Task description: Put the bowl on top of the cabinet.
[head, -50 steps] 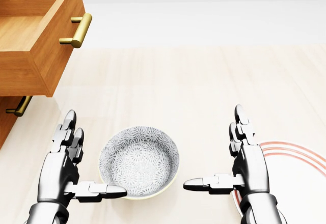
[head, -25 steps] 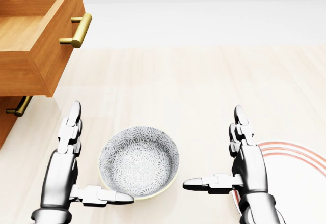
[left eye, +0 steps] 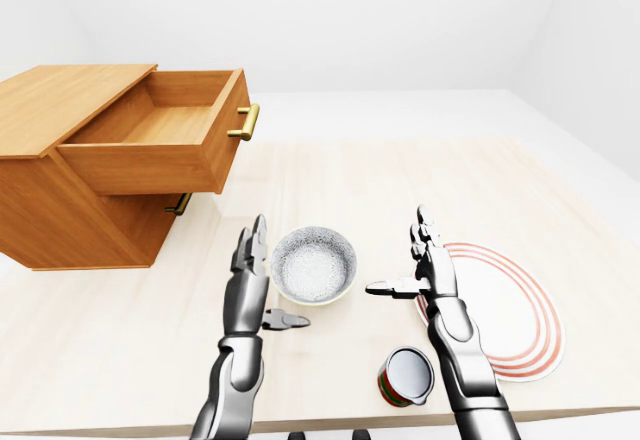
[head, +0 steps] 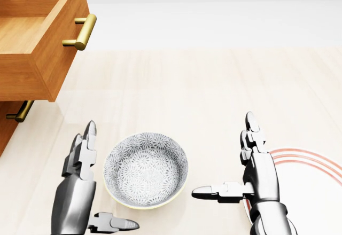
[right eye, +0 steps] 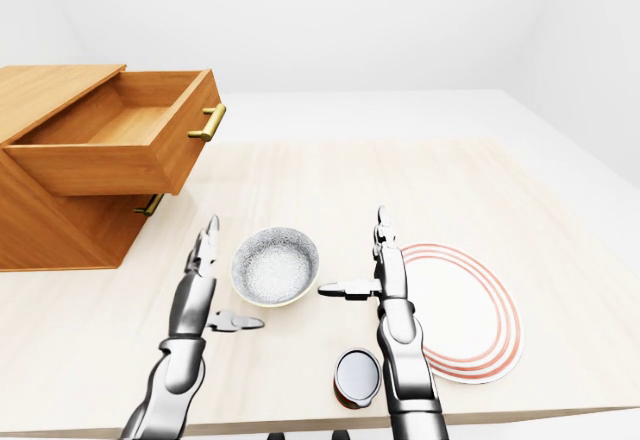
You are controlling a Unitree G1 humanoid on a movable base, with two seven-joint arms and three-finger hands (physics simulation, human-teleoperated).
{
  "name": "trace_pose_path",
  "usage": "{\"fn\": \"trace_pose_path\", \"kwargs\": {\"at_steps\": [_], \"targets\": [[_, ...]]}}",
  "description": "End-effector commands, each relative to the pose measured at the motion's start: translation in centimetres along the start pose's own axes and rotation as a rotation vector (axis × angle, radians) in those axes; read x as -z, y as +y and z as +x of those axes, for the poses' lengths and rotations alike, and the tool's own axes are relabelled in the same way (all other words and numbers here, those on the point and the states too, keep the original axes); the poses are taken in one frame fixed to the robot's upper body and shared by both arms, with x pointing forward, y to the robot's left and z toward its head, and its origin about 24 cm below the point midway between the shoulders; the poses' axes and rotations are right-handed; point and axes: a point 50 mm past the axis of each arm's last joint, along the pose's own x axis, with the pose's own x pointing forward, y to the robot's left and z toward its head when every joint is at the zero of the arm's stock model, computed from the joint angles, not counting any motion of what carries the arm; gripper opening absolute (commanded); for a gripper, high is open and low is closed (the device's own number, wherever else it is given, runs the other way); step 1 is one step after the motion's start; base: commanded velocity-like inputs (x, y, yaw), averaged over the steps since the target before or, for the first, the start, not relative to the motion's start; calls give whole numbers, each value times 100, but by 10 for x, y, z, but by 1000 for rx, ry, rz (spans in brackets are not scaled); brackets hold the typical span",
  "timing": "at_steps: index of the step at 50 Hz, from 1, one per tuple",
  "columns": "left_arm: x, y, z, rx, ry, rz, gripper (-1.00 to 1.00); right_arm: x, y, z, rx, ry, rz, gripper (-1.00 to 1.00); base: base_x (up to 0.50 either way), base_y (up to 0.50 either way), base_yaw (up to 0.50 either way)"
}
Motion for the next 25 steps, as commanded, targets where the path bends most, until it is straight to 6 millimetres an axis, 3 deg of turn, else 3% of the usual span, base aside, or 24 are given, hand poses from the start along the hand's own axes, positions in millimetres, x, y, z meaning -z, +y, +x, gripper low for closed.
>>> {"fn": "trace_pose_path", "kwargs": {"at_steps": [1, 17, 18, 25], "targets": [[-1, -7, -10, -56, -47, 191, 100, 1, 0, 0, 2, 2, 0, 100, 0, 0, 0], [-3, -22, -9, -121, -158, 386, 100, 1, -1, 1, 4, 3, 1, 100, 0, 0, 0], [-5, -30, -6, -92, -186, 425, 100, 1, 1, 1, 0, 2, -2, 100, 0, 0, 0], [-9, -42, -8, -46, -234, 472, 100, -2, 0, 0, 3, -2, -1, 100, 0, 0, 0]]}}
